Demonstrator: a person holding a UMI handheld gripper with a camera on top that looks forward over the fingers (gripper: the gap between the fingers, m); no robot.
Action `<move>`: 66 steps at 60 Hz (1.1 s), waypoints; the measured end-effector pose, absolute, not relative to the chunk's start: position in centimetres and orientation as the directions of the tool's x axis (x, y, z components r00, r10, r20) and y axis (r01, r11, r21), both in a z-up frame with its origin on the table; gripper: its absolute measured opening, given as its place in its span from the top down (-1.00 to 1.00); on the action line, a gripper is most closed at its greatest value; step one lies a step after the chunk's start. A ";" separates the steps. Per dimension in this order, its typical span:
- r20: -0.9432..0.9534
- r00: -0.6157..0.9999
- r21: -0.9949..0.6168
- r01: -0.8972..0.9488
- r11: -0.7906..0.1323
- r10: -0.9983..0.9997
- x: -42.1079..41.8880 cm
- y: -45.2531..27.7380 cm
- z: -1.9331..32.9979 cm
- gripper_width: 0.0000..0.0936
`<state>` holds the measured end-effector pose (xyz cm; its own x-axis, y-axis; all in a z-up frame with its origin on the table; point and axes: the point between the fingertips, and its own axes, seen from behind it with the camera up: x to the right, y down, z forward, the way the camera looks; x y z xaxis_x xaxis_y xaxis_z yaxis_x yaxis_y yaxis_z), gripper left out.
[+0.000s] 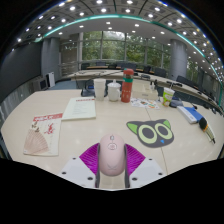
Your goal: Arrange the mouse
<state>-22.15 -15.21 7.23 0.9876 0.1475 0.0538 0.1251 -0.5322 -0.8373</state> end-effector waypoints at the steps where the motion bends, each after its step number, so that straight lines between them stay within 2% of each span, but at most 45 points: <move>1: 0.052 0.989 -0.846 0.118 -0.519 0.140 -21.9 -14.8 8.4 0.30; 8: 0.030 0.995 -0.905 0.067 -0.421 0.094 -18.0 -10.6 15.7 0.30; 14: 0.024 0.998 -0.923 0.043 -0.382 0.054 -13.4 -6.2 18.2 0.31; 21: 0.019 0.999 -0.906 0.028 -0.422 0.025 -8.5 -1.8 15.4 0.30; 35: 0.011 0.999 -0.829 0.035 -0.558 0.046 -5.1 2.4 4.0 0.30; 46: -0.012 0.998 -0.791 0.029 -0.611 0.063 -4.6 2.6 -0.4 0.08; 50: -0.023 0.996 -0.789 0.032 -0.614 0.081 -4.8 2.4 -0.7 -0.02; 52: -0.015 0.996 -0.788 0.040 -0.614 0.084 -4.7 2.3 -0.6 -0.14; 54: -0.003 0.996 -0.782 0.050 -0.622 0.084 -4.5 1.8 -0.5 -0.39; 57: 0.005 0.997 -0.774 0.055 -0.631 0.081 -4.4 1.2 0.1 -0.86; 60: 0.007 0.997 -0.778 0.052 -0.627 0.074 -4.3 0.6 1.1 -0.79; 66: 0.012 0.999 -0.785 0.036 -0.618 0.042 -4.0 -2.0 4.4 -0.82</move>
<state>-4.03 -1.95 4.41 0.9990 0.0422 0.0121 0.0356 -0.6179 -0.7855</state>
